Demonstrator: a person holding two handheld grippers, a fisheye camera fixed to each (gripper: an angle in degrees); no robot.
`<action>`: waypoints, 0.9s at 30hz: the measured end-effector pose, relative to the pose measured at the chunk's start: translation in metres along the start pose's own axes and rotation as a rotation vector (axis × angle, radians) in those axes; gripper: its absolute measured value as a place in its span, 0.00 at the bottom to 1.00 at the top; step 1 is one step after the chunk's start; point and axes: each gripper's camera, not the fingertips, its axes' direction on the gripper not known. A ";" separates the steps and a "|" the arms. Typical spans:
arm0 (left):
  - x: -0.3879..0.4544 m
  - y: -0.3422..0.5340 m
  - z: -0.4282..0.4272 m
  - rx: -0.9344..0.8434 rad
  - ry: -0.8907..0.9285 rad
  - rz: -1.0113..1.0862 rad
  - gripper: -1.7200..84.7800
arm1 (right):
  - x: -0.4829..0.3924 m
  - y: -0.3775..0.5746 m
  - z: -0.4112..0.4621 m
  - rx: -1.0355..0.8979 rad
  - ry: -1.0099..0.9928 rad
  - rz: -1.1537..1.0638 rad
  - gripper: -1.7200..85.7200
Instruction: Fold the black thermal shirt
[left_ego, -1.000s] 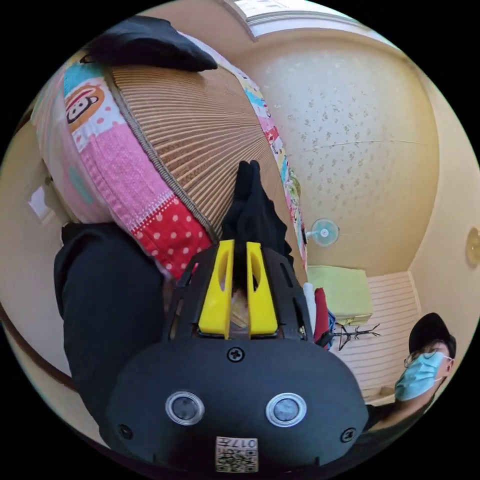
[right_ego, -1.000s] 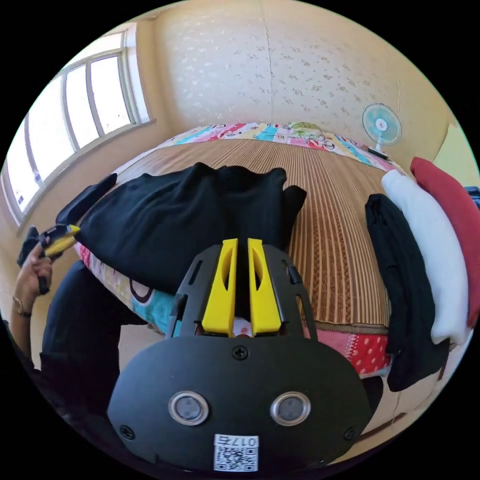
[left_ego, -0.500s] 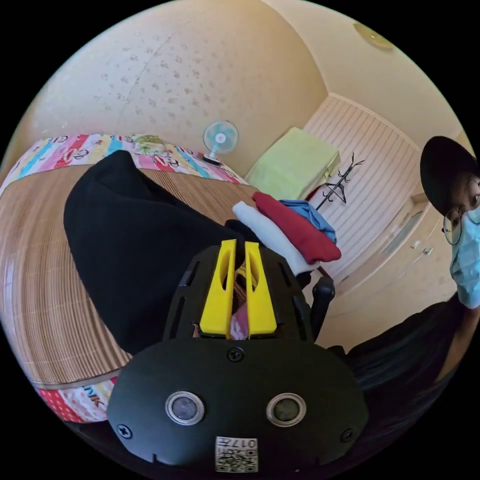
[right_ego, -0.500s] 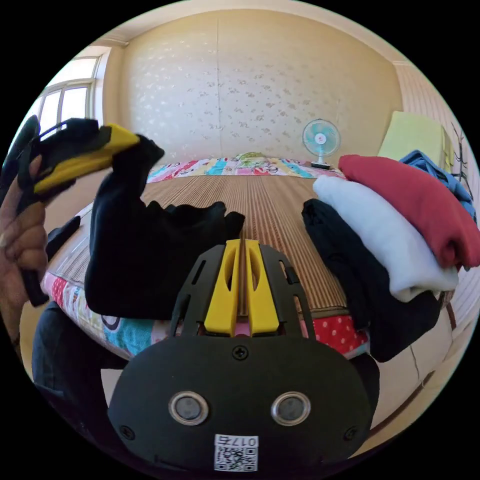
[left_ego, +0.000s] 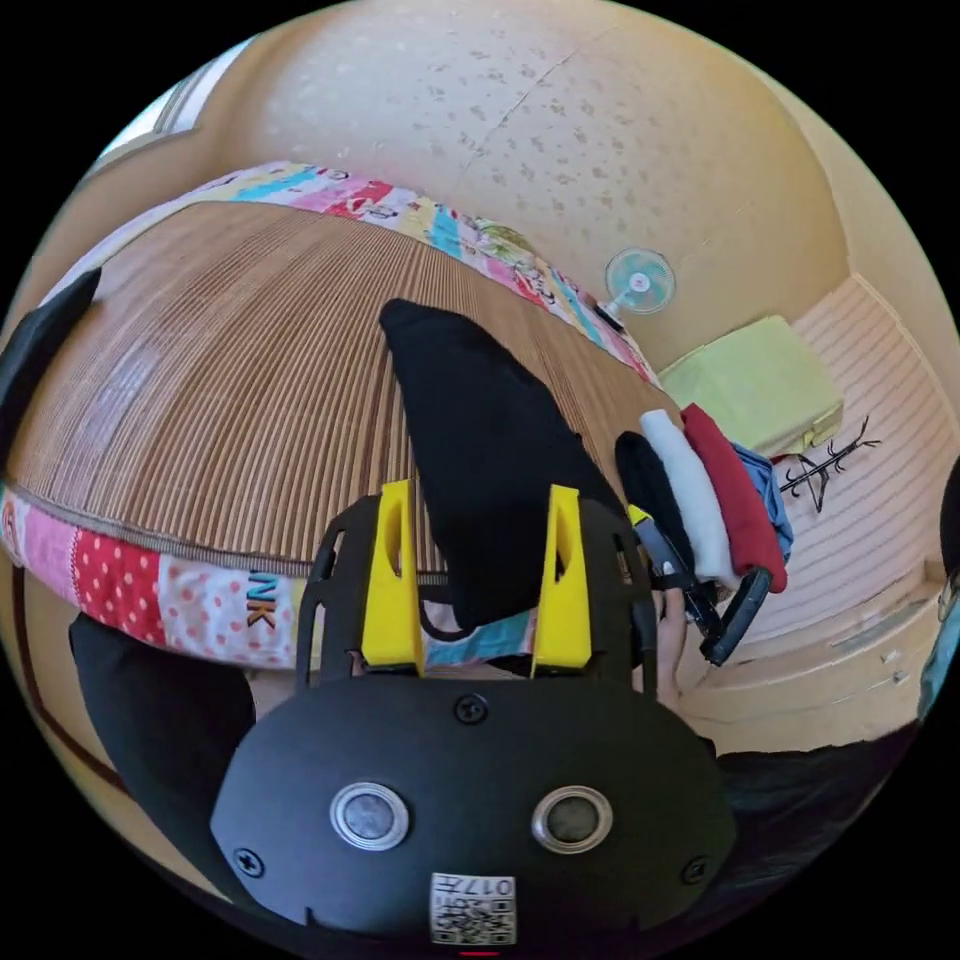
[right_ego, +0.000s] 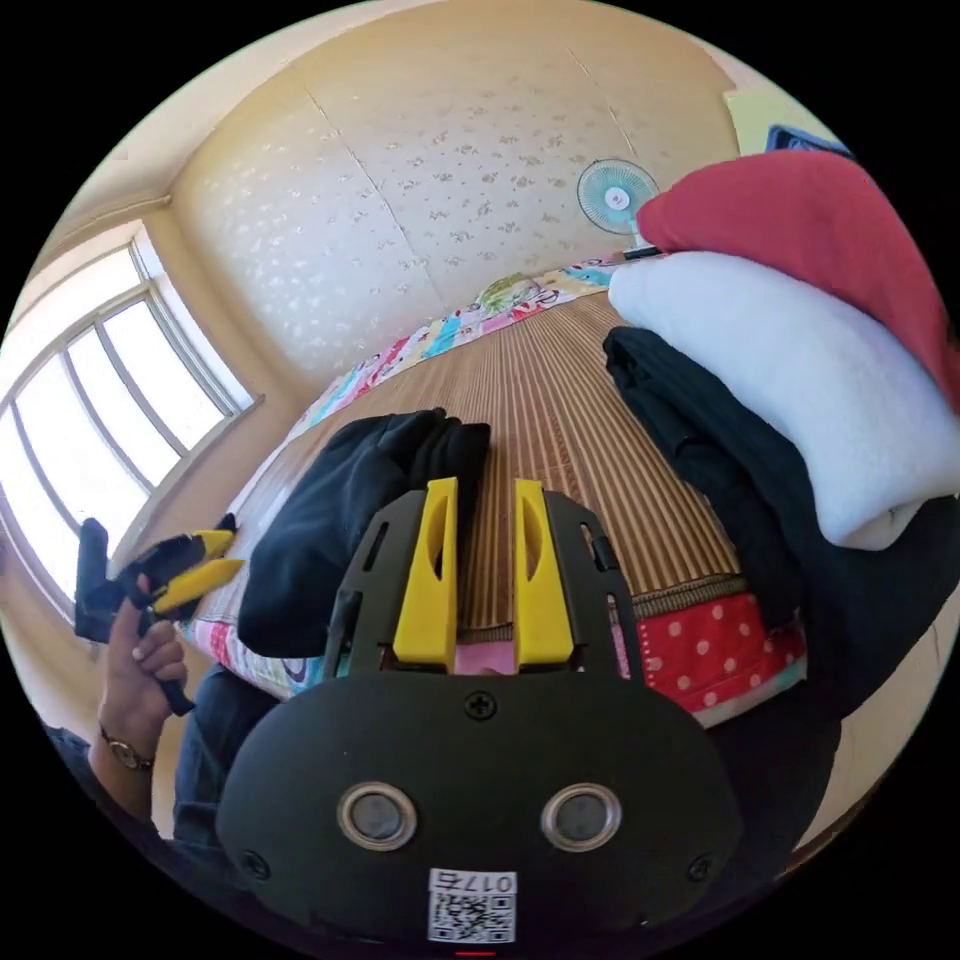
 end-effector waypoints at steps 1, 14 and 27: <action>-0.009 0.003 0.013 -0.055 0.033 -0.038 0.23 | 0.011 -0.003 -0.007 0.006 -0.061 0.030 0.12; -0.008 0.020 0.017 -0.290 0.452 0.009 0.10 | 0.102 -0.018 -0.102 -0.256 -0.434 0.326 0.24; 0.081 0.092 -0.072 -0.157 0.454 0.526 0.12 | 0.123 -0.062 -0.092 -0.339 -1.102 0.389 0.12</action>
